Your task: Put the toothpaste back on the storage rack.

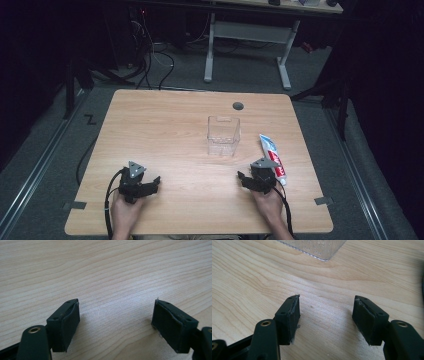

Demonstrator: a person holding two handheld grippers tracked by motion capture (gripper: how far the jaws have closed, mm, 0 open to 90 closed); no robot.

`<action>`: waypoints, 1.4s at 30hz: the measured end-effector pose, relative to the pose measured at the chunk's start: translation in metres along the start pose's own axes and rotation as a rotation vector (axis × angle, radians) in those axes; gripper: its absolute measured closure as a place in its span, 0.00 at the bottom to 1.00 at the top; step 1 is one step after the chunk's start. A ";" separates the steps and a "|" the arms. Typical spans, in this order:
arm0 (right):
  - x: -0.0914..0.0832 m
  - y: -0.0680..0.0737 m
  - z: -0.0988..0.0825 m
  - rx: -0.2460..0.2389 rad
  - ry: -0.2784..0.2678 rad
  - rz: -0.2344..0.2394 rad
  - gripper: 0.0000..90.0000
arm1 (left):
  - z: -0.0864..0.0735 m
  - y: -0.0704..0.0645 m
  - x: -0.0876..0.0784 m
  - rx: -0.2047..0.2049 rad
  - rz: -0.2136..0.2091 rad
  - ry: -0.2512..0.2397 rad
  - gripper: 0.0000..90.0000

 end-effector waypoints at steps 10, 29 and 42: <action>0.001 0.000 0.001 0.003 -0.001 -0.006 0.42 | 0.000 0.000 0.000 0.000 -0.001 0.000 0.25; 0.001 0.000 0.001 0.007 -0.002 -0.009 0.42 | 0.000 0.000 0.000 0.001 0.000 0.000 0.25; 0.000 0.000 0.000 0.028 -0.004 -0.024 0.45 | 0.000 0.000 0.000 0.001 0.000 0.000 0.25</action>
Point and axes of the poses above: each handheld gripper's, and its own axes: x roughly forward along the jaws, z roughly out of its top, y roughly to its left, the point moved 6 cm from there along x, roughly forward along the jaws
